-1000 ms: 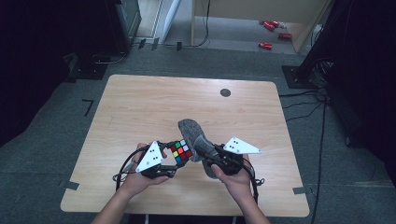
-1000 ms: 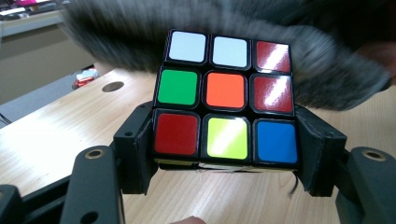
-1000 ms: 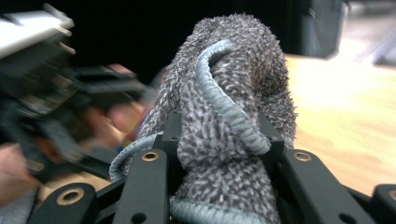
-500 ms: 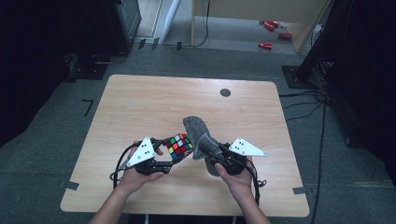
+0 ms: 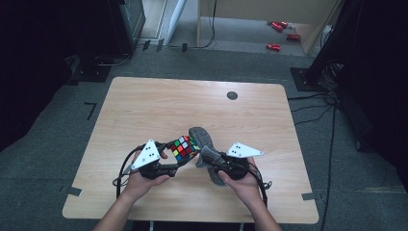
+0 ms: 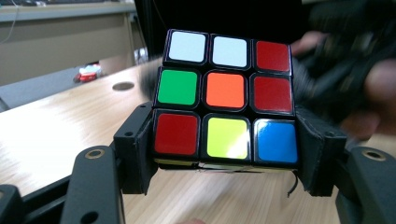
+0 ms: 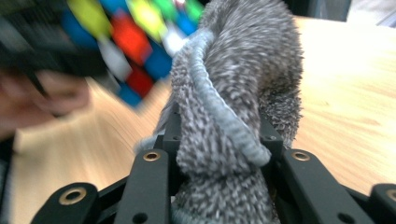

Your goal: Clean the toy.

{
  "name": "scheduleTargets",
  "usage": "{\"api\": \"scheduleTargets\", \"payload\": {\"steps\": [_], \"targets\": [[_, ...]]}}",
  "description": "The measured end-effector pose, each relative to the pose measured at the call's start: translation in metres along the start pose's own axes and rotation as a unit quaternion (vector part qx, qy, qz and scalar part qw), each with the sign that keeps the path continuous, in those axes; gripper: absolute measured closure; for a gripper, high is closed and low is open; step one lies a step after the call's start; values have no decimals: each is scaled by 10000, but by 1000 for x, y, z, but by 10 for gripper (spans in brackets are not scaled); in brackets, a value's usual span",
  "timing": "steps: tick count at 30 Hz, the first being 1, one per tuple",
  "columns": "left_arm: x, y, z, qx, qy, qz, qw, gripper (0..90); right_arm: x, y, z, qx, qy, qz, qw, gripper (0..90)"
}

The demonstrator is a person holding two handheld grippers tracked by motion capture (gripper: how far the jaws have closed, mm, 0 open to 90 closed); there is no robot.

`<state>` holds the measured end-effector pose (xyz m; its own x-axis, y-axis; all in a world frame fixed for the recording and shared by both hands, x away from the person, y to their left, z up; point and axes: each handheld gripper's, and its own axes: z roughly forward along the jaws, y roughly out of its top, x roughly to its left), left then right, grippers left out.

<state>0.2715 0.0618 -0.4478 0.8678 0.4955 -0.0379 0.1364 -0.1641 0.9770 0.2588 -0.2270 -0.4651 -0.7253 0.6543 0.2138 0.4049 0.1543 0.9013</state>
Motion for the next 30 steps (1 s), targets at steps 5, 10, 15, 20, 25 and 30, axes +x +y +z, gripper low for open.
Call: {"api": "scheduleTargets", "payload": {"steps": [5, 10, 15, 20, 25, 30], "targets": [[4, 0, -1, -53, -202, -279, 9994, 347, 18, -3, 10, 0, 393, -445, 9982, 673], [4, -1, 1, -27, -255, -409, 9988, 347, 36, -6, 19, 310, 397, -1201, 9915, 673], [5, -3, 4, 82, -312, -422, 9986, 347, 28, -1, 9, 176, 37, -1336, 9909, 675], [4, -4, 7, 176, -264, -448, 9985, 346, 23, -1, 6, 114, -27, -1243, 9922, 674], [10, -5, 7, 318, -65, -586, 9978, 347, 35, -7, 18, 586, 262, -1491, 9867, 663], [15, -8, 13, 634, 357, -623, 9954, 346, 20, -3, 5, 395, 141, -1155, 9924, 661]]}}
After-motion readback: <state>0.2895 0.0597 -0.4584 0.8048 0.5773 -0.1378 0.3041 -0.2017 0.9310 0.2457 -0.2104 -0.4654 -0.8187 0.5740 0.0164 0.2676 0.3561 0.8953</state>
